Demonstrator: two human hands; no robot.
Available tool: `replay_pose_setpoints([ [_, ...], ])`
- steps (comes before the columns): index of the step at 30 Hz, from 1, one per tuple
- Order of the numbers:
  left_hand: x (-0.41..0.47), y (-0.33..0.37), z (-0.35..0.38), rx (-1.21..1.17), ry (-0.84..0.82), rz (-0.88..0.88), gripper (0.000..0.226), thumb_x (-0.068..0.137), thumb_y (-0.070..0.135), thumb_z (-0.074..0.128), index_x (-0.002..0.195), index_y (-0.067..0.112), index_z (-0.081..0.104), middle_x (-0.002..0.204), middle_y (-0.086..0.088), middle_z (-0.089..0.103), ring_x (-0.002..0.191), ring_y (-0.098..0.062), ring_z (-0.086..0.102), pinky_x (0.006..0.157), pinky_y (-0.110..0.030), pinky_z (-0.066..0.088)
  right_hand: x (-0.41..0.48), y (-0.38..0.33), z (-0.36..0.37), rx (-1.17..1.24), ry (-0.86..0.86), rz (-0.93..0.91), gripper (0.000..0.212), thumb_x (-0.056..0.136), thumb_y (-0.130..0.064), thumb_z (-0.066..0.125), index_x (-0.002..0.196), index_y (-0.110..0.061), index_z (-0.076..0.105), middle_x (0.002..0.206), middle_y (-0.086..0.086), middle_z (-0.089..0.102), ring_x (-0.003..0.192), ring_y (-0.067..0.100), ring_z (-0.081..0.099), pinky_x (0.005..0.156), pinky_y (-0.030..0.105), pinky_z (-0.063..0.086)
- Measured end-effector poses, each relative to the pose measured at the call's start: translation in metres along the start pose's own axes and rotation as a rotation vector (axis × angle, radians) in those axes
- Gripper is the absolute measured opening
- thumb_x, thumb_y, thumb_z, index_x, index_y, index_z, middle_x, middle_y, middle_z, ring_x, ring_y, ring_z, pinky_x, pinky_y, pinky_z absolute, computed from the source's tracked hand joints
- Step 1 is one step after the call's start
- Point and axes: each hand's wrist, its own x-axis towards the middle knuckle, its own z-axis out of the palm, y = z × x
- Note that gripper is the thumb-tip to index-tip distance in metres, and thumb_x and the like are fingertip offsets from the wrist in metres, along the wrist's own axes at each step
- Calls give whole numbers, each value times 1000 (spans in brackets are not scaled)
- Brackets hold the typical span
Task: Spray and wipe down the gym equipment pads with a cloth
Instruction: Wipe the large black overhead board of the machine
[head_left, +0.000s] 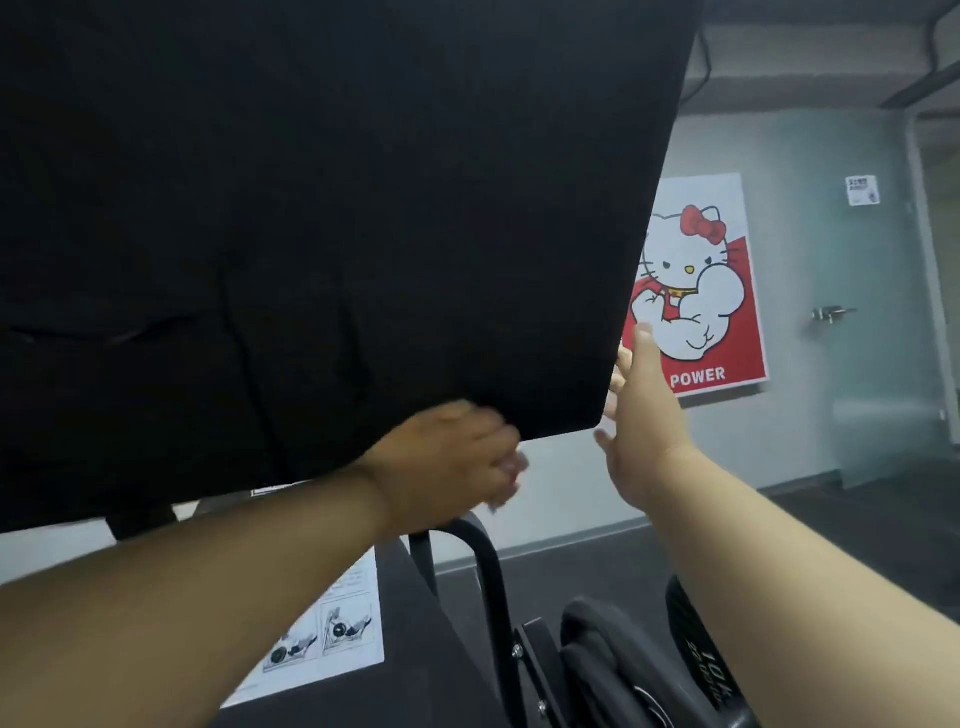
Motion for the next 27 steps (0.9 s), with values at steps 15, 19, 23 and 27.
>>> replay_pose_setpoints([
  [15,-13,-44,-36,70,176,-104,16,97,19,51,105,21,65,115,-1,68,94,-25,64,84,-37,46,-16,52,47,660,-49,306,62,95,-66,38,118,-14,63,114,10,70,107,25,64,88,47,51],
  [19,-9,-41,-47,91,78,-81,31,97,18,42,89,20,72,97,-1,68,84,-25,63,82,-36,42,-22,51,56,662,-24,301,62,95,-65,39,121,-15,64,118,9,69,111,24,63,90,44,51],
  [23,3,-89,-104,168,331,-270,26,98,18,48,96,12,73,98,-13,69,84,-35,64,73,-42,39,-30,52,63,680,-18,280,60,96,-63,39,119,-14,64,109,8,74,107,23,65,88,42,49],
  [27,-19,-98,-99,138,358,-290,23,103,22,48,105,12,69,106,-15,69,83,-36,64,71,-42,47,-39,57,78,713,-68,296,64,95,-65,39,118,-12,65,106,9,75,107,23,66,93,43,47],
])
